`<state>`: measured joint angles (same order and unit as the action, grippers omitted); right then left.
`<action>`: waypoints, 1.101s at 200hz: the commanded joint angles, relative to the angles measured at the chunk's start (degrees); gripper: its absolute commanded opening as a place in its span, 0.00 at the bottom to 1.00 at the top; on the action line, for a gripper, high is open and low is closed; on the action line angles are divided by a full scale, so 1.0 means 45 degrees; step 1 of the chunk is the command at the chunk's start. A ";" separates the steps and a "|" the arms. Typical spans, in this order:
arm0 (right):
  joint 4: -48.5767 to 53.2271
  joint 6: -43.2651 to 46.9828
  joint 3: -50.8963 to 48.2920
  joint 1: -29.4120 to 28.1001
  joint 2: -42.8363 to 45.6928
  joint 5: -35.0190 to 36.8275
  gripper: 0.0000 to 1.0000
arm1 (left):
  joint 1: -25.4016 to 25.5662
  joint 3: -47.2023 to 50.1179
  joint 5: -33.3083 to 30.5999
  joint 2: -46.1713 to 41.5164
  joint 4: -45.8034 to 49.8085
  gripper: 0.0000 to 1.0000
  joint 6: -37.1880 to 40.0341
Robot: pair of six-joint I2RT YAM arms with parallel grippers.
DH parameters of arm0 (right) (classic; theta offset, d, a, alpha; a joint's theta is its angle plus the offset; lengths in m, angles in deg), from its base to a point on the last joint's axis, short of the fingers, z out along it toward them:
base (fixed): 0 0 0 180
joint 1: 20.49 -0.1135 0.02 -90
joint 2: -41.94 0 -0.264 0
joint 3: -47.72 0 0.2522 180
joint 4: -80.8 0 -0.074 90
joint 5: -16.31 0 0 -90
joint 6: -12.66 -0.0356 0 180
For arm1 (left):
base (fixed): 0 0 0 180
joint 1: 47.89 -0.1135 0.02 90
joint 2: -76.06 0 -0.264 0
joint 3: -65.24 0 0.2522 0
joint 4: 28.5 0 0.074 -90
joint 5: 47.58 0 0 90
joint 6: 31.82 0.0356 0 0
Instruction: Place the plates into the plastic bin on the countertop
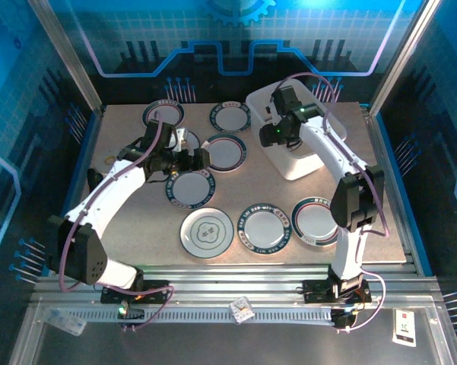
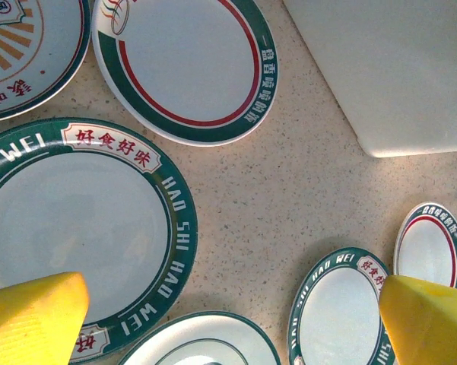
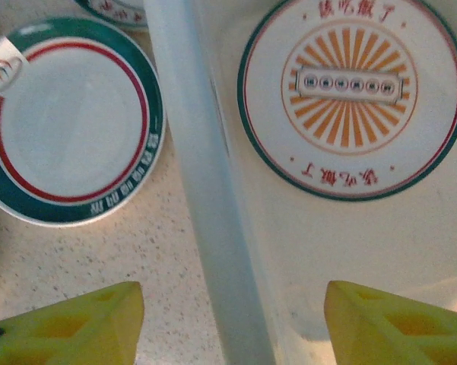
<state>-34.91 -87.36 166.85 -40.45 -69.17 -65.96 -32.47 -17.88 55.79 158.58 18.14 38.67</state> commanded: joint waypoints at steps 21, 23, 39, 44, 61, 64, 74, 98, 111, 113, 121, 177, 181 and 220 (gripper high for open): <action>0.0247 0.0793 -0.0830 -0.0133 0.0962 0.0804 0.57 | 0.0206 0.0306 0.0048 -0.0408 -0.0281 0.99 -0.0068; 0.0230 0.0799 -0.0888 -0.0123 0.1000 0.0837 0.57 | 0.0206 0.0314 0.0050 -0.0418 -0.0277 0.99 -0.0086; 0.0002 0.0644 -0.1464 -0.0026 0.1413 0.0738 0.53 | 0.0242 0.0415 0.0020 -0.0450 -0.0382 0.99 -0.0155; -0.0071 0.0566 -0.1630 0.0003 0.1547 0.0725 0.52 | 0.0245 0.0451 0.0046 -0.0458 -0.0393 0.99 -0.0155; -0.0124 0.0438 -0.2084 0.0049 0.1912 0.0773 0.48 | 0.0284 0.0495 0.0062 -0.0463 -0.0461 0.99 -0.0211; -0.0115 0.0417 -0.2163 0.0060 0.1973 0.0782 0.48 | 0.0301 0.0510 0.0058 -0.0457 -0.0468 0.99 -0.0205; -0.0115 0.0292 -0.2440 0.0065 0.2175 0.0853 0.47 | 0.0321 0.0548 0.0039 -0.0466 -0.0501 0.99 -0.0211; -0.0154 -0.0099 -0.3196 0.0183 0.2724 0.0854 0.46 | 0.0347 0.0667 0.0039 -0.0497 -0.0636 0.99 -0.0290; -0.0134 -0.0313 -0.3577 0.0287 0.3000 0.0711 0.46 | 0.0362 0.0708 0.0057 -0.0478 -0.0669 0.99 -0.0291; -0.0134 -0.0337 -0.3635 0.0309 0.3028 0.0702 0.46 | 0.0362 0.0707 0.0057 -0.0479 -0.0667 0.99 -0.0279; -0.0133 -0.0407 -0.3846 0.0324 0.3168 0.0722 0.45 | 0.0382 0.0724 0.0080 -0.0478 -0.0686 0.99 -0.0286; 0.0013 -0.0744 -0.4816 0.0399 0.4090 0.0917 0.44 | 0.0431 0.0878 0.0116 -0.0450 -0.0804 0.99 -0.0333; 0.0021 -0.0742 -0.4837 0.0400 0.4149 0.0932 0.44 | 0.0437 0.0882 0.0116 -0.0447 -0.0821 0.99 -0.0333; 0.0247 -0.0848 -0.4727 0.0622 0.4823 0.0979 0.58 | 0.0499 0.0849 0.0184 -0.0414 -0.0882 0.99 -0.0417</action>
<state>-36.33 -90.16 145.67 -39.03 -50.81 -62.11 -30.90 -14.72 55.81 158.05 15.30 37.34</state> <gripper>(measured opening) 0.495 0.992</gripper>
